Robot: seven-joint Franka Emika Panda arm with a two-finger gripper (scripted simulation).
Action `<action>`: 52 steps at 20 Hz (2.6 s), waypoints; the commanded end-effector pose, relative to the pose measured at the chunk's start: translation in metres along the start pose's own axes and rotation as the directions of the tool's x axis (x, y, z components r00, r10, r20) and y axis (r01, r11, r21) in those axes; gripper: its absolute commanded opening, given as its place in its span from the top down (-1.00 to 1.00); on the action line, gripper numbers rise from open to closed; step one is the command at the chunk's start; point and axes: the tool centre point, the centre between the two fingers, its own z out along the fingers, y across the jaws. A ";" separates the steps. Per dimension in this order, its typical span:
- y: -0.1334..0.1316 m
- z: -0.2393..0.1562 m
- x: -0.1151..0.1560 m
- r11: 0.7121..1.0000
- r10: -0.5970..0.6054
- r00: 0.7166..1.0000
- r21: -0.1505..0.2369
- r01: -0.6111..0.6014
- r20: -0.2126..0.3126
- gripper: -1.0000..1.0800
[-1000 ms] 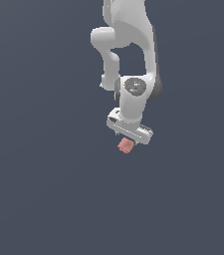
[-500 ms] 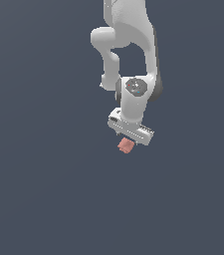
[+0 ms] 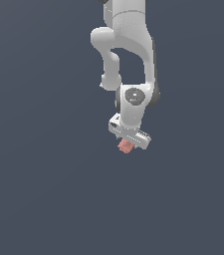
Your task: Pick up the object and move it to a goal position.
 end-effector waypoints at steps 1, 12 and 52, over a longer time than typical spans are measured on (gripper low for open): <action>0.000 0.008 0.000 1.000 0.001 1.000 0.001 -0.001 -0.001 -0.92; -0.001 0.012 0.001 1.000 0.001 1.000 0.001 -0.001 -0.001 1.00; 0.228 -0.217 0.112 1.000 0.002 1.000 0.002 -0.002 0.000 1.00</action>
